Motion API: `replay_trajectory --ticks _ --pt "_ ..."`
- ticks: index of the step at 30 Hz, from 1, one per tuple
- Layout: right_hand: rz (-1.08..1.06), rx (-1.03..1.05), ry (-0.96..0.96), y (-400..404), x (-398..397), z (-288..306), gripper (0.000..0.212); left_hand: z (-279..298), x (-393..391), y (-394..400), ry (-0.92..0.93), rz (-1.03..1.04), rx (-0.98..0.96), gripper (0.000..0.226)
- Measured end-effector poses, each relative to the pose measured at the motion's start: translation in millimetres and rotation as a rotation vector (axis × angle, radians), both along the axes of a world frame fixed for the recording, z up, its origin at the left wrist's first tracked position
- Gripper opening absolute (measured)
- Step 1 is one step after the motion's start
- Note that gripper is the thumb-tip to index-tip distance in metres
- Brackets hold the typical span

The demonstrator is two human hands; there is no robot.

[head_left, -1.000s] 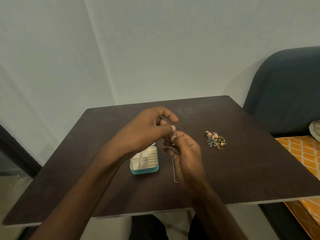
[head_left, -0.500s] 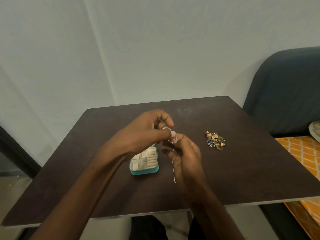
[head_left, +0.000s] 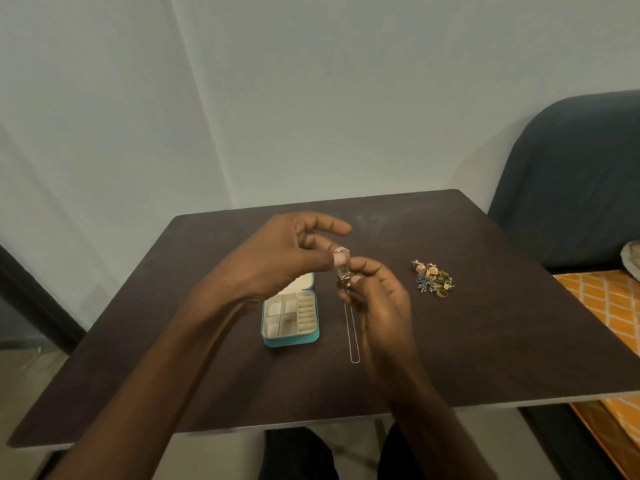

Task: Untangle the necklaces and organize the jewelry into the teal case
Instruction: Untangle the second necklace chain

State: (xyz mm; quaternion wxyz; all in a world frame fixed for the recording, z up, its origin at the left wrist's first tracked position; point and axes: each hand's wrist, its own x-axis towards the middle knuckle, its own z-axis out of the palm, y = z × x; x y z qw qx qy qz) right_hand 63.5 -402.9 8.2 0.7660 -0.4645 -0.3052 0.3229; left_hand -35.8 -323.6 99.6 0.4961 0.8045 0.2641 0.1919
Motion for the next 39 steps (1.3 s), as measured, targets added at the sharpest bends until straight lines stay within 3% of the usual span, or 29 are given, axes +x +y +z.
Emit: replay_trajectory --ticks 4,7,13,17,22,31,39 --pt "-0.086 0.022 -0.182 -2 12 7 0.028 4 -1 3 0.017 -0.01 -0.01 0.033" --pt "-0.056 0.083 -0.435 -2 25 21 0.027 7 -3 5 0.024 -0.018 0.007 0.022" --pt "-0.033 0.11 -1.081 6 47 47 0.025 13 -4 6 -0.033 0.06 -0.093 0.06" --pt "-0.018 0.105 -1.319 8 55 57 0.028 14 -6 9 -0.065 0.077 -0.199 0.072" --pt "-0.164 0.139 -1.661 12 59 60 0.024 11 -6 14 -0.116 0.099 -0.332 0.083" --pt "-0.318 0.179 -1.936 33 50 52 0.023 -4 -12 32 -0.153 0.153 -0.43 0.092" --pt "-0.223 0.06 -1.925 56 36 58 0.026 -23 -24 55 -0.219 0.202 -0.423 0.067"
